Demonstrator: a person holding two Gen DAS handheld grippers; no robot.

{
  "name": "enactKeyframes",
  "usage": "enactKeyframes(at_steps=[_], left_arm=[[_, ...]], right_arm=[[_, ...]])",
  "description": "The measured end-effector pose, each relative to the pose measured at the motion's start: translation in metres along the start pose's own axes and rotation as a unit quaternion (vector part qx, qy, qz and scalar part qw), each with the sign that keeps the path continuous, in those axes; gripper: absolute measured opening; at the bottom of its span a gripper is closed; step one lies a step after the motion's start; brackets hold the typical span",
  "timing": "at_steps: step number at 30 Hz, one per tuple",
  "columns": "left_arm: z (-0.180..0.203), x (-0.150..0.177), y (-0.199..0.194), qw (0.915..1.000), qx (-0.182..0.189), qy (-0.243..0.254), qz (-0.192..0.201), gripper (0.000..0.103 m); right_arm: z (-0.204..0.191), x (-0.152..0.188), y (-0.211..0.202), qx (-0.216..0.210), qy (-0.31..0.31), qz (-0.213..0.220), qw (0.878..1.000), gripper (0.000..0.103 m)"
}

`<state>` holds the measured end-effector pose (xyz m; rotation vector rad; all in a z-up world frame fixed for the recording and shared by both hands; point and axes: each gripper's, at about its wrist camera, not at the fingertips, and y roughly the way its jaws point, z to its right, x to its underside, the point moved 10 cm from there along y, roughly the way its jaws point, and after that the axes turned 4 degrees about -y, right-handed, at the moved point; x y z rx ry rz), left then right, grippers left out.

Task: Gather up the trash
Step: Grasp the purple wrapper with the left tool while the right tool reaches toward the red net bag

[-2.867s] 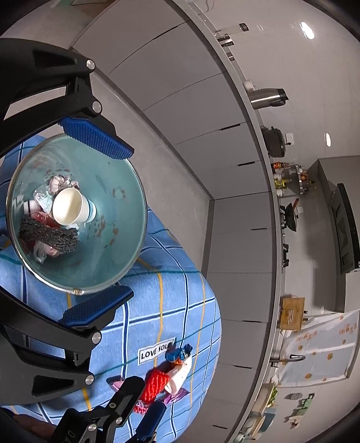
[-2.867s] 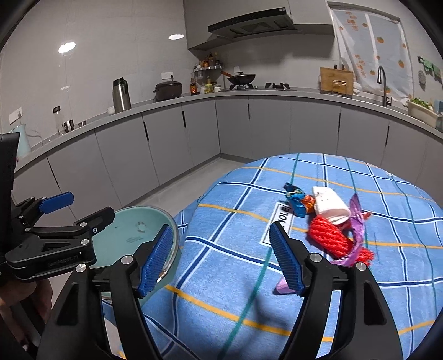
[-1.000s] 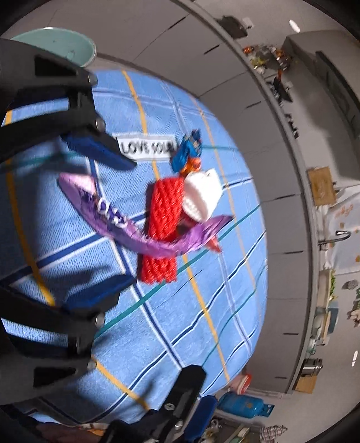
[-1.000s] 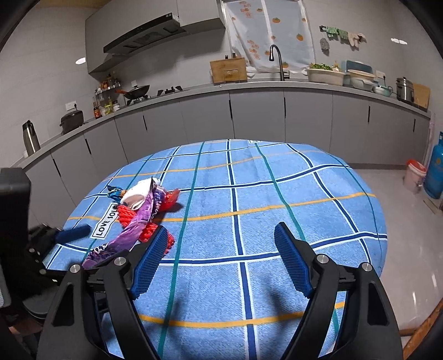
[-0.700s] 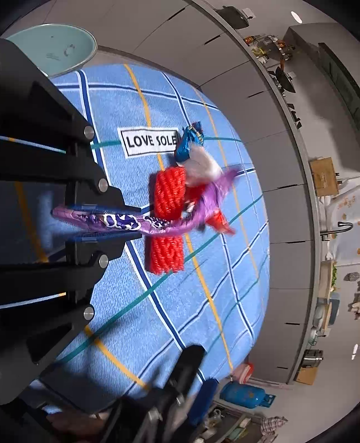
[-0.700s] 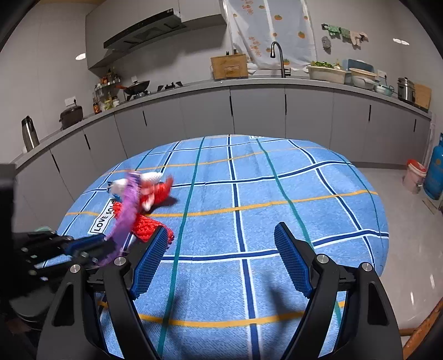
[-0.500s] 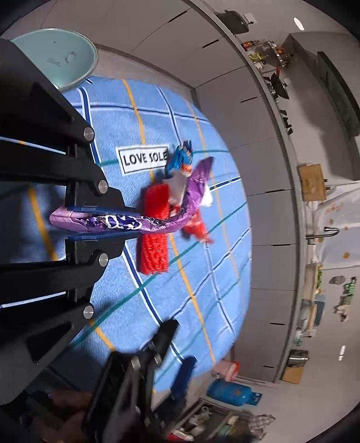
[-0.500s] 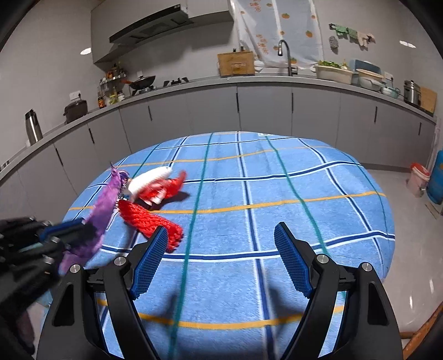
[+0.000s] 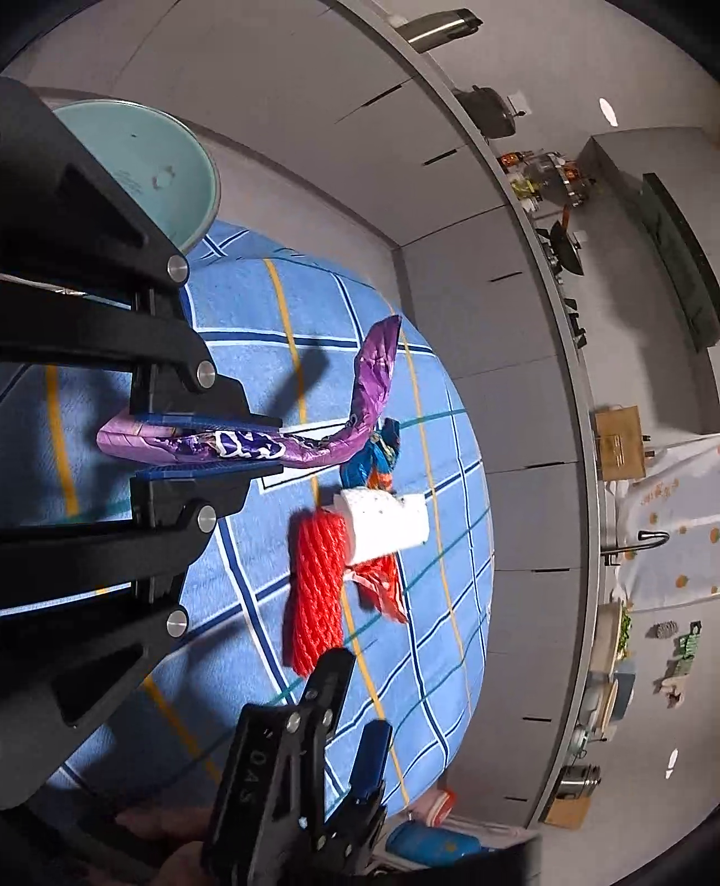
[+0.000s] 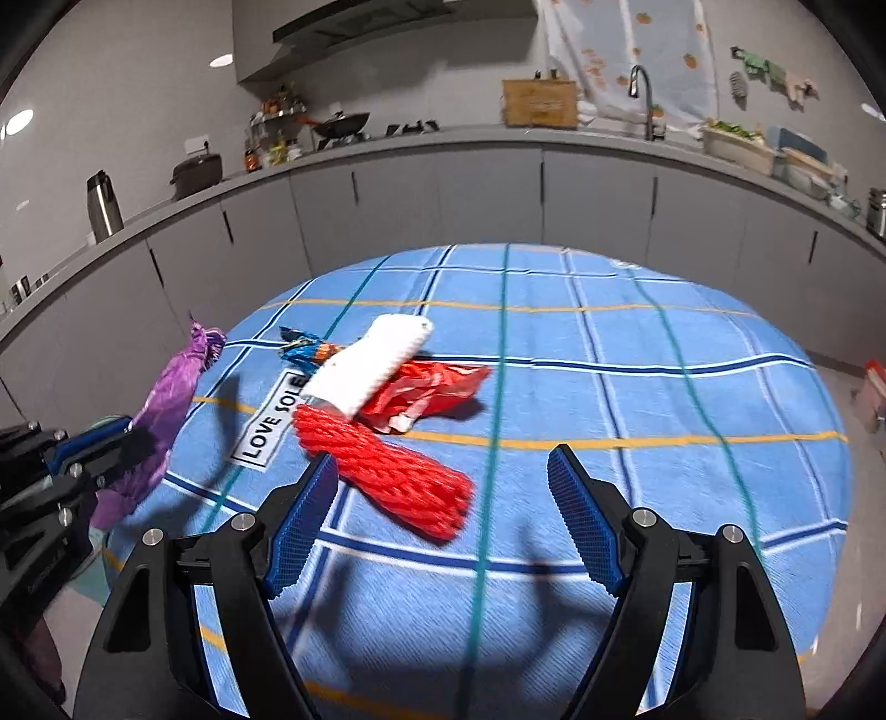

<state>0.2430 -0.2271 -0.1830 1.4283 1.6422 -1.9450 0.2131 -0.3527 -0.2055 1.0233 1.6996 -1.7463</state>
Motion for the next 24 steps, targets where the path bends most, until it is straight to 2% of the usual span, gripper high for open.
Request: enactKeyframes(at_steps=[5, 7, 10, 12, 14, 17, 24], left_arm=[[-0.003, 0.004, 0.002, 1.0000, -0.001, -0.005, -0.001, 0.010], [-0.005, 0.005, 0.003, 1.0000, -0.004, -0.007, -0.002, 0.010], [-0.006, 0.006, 0.006, 0.9999, -0.004, -0.012, -0.005, 0.010], [-0.007, 0.007, 0.003, 0.9999, -0.003, -0.013, -0.003, 0.010], [-0.006, 0.006, 0.001, 0.9999, -0.002, -0.014, -0.001, 0.010], [-0.005, 0.004, -0.002, 0.9999, 0.000, -0.014, 0.002, 0.010], [-0.006, -0.002, -0.017, 0.9997, 0.002, -0.018, 0.016, 0.010]], right_arm=[[-0.012, 0.002, 0.017, -0.009, -0.013, -0.030, 0.999, 0.077], [-0.013, 0.005, 0.021, -0.012, -0.014, -0.041, 0.999, 0.068], [-0.013, 0.011, 0.027, -0.014, -0.017, -0.062, 0.998, 0.039], [-0.015, 0.017, 0.026, -0.018, -0.023, -0.071, 0.997, 0.026], [-0.018, 0.024, 0.025, -0.025, -0.024, -0.078, 0.996, 0.019], [-0.020, 0.029, 0.021, -0.032, -0.023, -0.078, 0.996, 0.013], [-0.019, 0.025, -0.011, -0.044, -0.006, -0.049, 0.998, 0.011]])
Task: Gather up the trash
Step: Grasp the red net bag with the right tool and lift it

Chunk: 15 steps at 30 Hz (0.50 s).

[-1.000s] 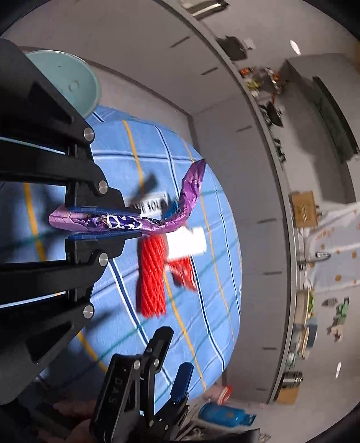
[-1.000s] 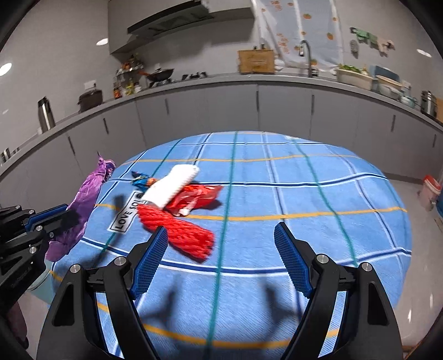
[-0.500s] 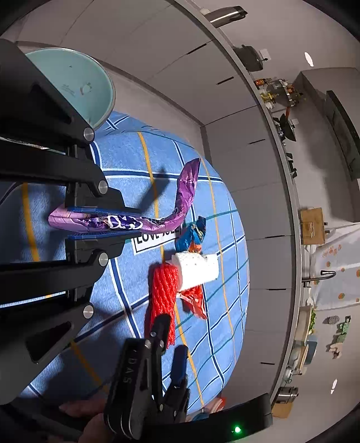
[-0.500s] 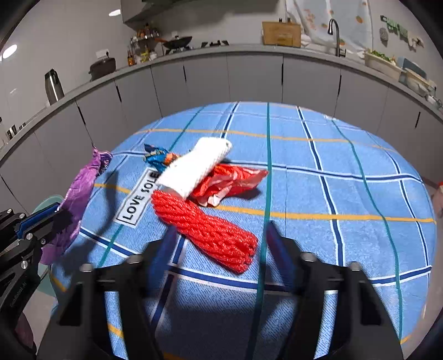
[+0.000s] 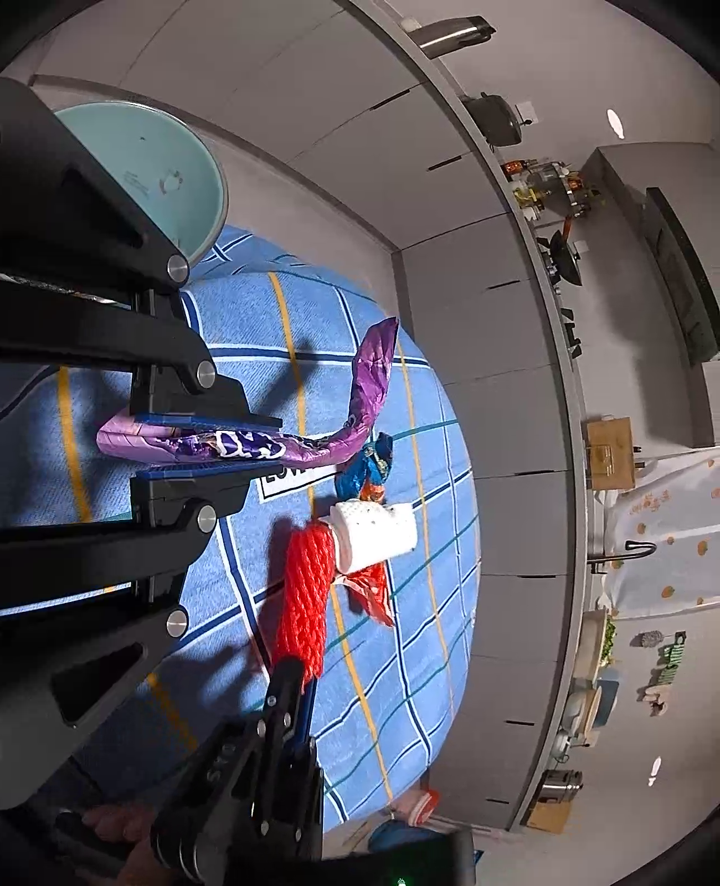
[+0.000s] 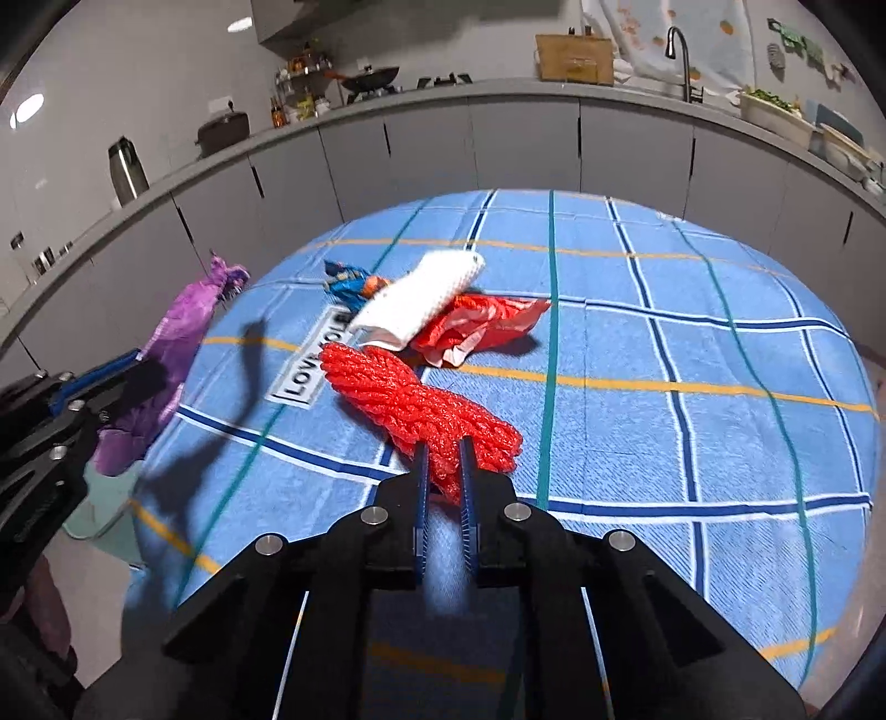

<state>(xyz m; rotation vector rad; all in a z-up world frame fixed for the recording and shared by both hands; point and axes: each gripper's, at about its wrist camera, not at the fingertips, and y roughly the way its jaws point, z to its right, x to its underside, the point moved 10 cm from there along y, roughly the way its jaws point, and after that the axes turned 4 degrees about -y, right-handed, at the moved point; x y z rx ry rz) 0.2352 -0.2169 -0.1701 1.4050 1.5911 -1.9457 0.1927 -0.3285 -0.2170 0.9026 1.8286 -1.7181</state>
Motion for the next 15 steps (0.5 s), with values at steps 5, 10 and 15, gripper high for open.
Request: enactKeyframes(at_steps=[5, 10, 15], left_arm=[[-0.004, -0.001, -0.013, 0.9999, 0.001, -0.006, 0.010, 0.010], [-0.009, -0.001, -0.023, 0.9998, -0.002, -0.009, 0.016, 0.010], [-0.015, 0.001, -0.031, 0.9997, -0.007, -0.013, 0.019, 0.010]], right_arm=[[-0.001, -0.006, -0.029, -0.002, 0.009, 0.028, 1.000, 0.011], [-0.004, -0.009, -0.047, -0.008, 0.014, 0.043, 0.999, 0.011], [-0.013, -0.016, -0.058, -0.015, 0.012, 0.056, 0.998, 0.011]])
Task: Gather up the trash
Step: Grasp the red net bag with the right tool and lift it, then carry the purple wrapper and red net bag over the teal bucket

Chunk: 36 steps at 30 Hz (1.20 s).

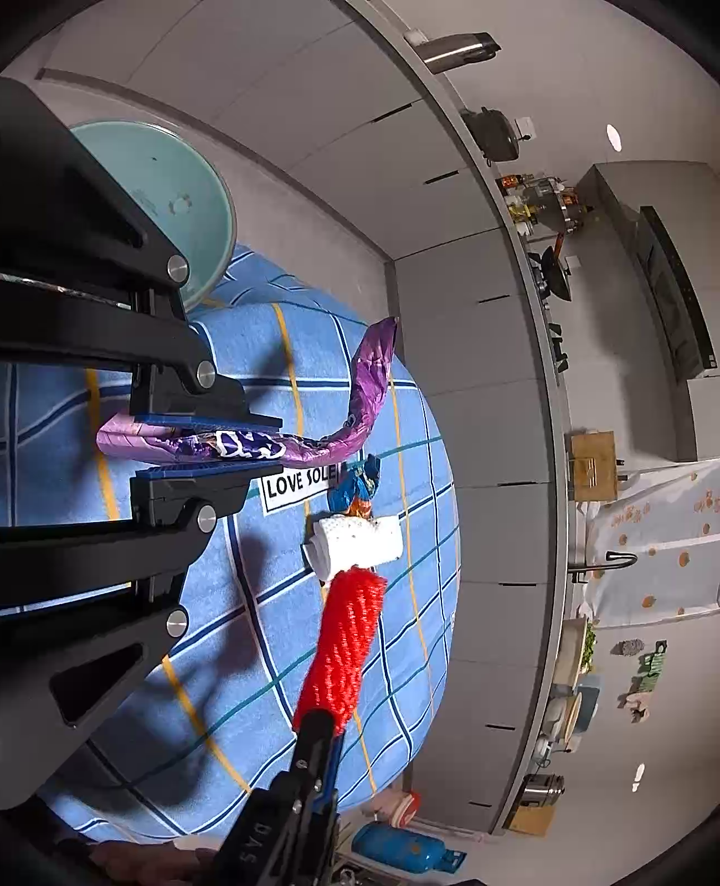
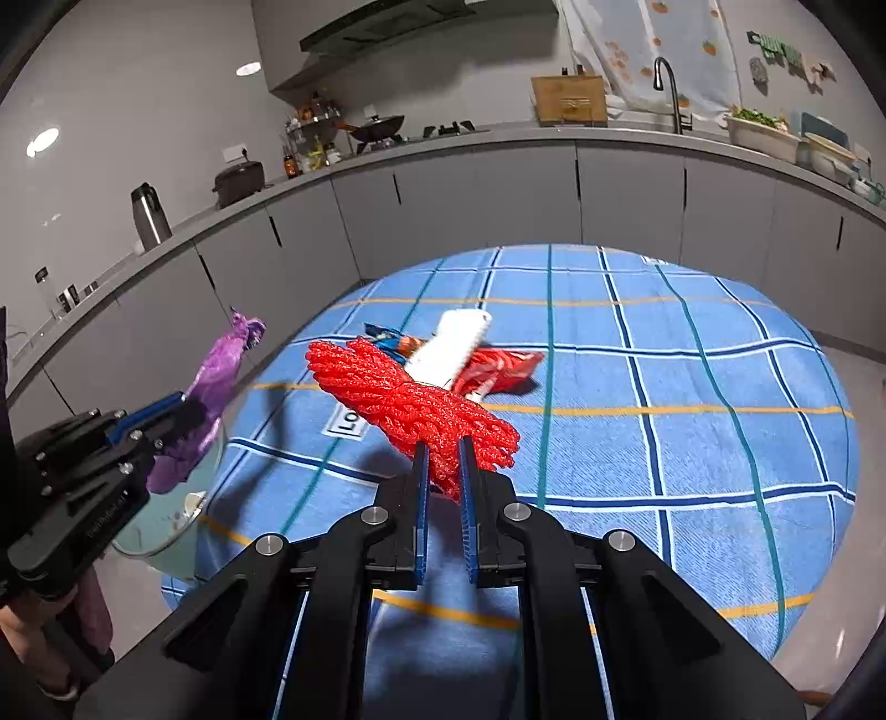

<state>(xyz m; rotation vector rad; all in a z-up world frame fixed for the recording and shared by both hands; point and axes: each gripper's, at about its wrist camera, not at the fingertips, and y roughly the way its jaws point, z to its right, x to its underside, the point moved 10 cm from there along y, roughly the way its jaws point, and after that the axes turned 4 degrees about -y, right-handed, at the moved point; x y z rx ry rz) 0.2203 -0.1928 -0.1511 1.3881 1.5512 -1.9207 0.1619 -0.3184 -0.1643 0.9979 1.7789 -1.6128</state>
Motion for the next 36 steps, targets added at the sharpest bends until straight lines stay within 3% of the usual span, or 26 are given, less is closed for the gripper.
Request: enactKeyframes(at_steps=[36], left_arm=[[-0.093, 0.023, -0.040, 0.9955, -0.081, -0.050, 0.002, 0.010]], right_arm=[[-0.129, -0.032, 0.019, -0.096, -0.067, 0.019, 0.993, 0.011]])
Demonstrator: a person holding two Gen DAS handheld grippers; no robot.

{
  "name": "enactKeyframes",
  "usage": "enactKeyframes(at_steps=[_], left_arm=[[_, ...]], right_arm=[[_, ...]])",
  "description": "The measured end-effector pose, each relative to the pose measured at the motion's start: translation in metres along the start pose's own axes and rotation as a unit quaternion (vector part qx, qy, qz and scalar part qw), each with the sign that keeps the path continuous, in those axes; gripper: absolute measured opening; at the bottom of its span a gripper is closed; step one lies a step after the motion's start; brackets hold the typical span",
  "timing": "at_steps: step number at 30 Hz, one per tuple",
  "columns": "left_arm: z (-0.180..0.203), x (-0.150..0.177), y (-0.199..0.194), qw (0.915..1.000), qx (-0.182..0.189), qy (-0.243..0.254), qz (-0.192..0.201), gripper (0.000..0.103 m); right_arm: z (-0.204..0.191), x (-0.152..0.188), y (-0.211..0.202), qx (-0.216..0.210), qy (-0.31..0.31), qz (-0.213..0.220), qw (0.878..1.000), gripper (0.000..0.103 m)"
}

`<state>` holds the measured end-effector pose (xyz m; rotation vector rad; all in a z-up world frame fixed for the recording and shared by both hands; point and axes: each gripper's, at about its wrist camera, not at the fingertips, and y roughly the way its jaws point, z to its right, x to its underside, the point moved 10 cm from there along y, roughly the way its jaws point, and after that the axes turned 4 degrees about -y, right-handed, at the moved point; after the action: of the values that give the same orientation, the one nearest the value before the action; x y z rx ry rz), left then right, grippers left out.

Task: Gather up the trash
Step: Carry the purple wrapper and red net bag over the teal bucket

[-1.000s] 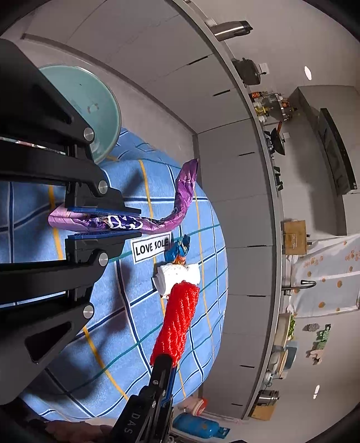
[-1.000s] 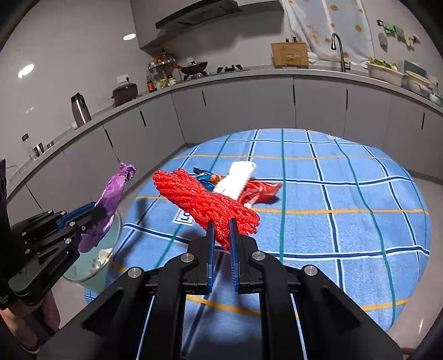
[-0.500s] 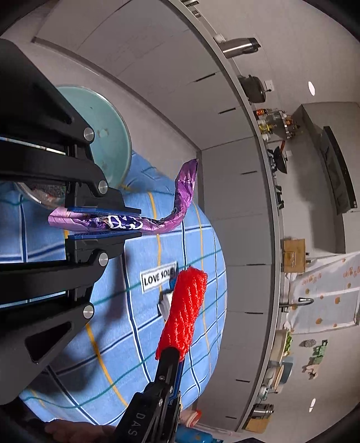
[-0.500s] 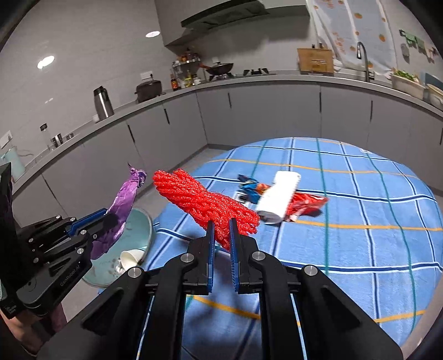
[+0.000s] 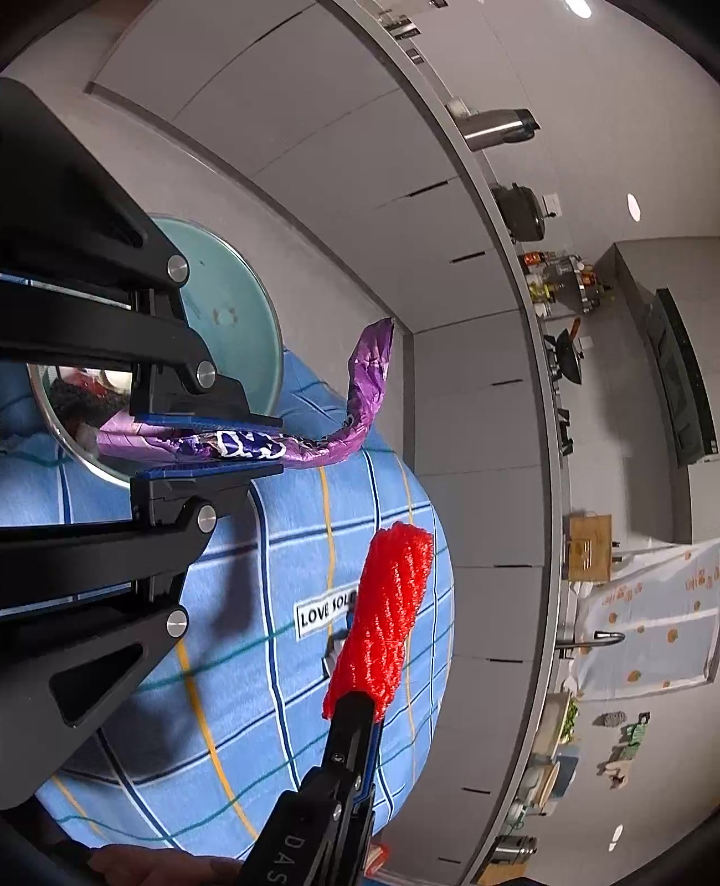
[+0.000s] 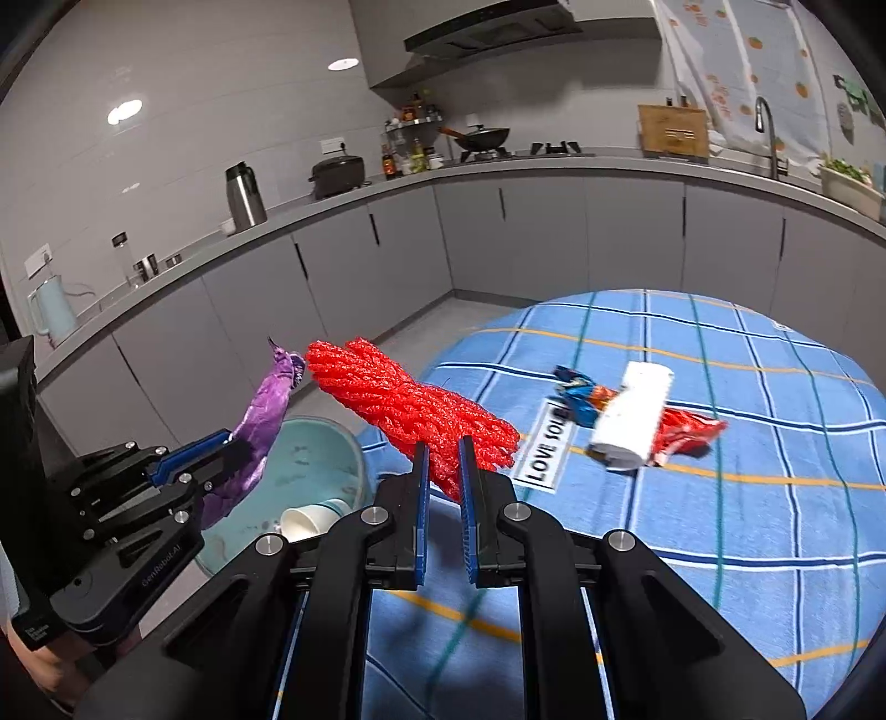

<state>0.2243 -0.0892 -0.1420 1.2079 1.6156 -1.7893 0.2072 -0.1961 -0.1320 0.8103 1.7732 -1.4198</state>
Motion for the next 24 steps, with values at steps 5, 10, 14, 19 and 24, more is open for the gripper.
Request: enactKeyframes(at_steps=[5, 10, 14, 19, 24], left_arm=[[-0.017, 0.002, -0.002, 0.9999, -0.010, -0.010, -0.001, 0.010], [-0.033, 0.004, -0.004, 0.9997, -0.019, -0.018, -0.001, 0.010], [-0.045, 0.008, -0.003, 0.9993, -0.027, -0.026, -0.004, 0.010], [-0.058, 0.011, -0.002, 0.9988, -0.035, -0.033, -0.006, 0.010], [-0.069, 0.014, -0.001, 0.9983, -0.044, -0.039, -0.009, 0.010]], right_arm=[[-0.016, -0.003, 0.009, -0.012, -0.008, -0.004, 1.000, 0.011], [-0.031, -0.005, 0.016, -0.023, -0.017, -0.008, 1.000, 0.011], [-0.043, -0.007, 0.021, -0.030, -0.026, -0.010, 0.999, 0.011], [-0.055, -0.009, 0.027, -0.036, -0.034, -0.013, 0.999, 0.011], [-0.065, -0.011, 0.035, -0.041, -0.039, -0.016, 0.998, 0.011]])
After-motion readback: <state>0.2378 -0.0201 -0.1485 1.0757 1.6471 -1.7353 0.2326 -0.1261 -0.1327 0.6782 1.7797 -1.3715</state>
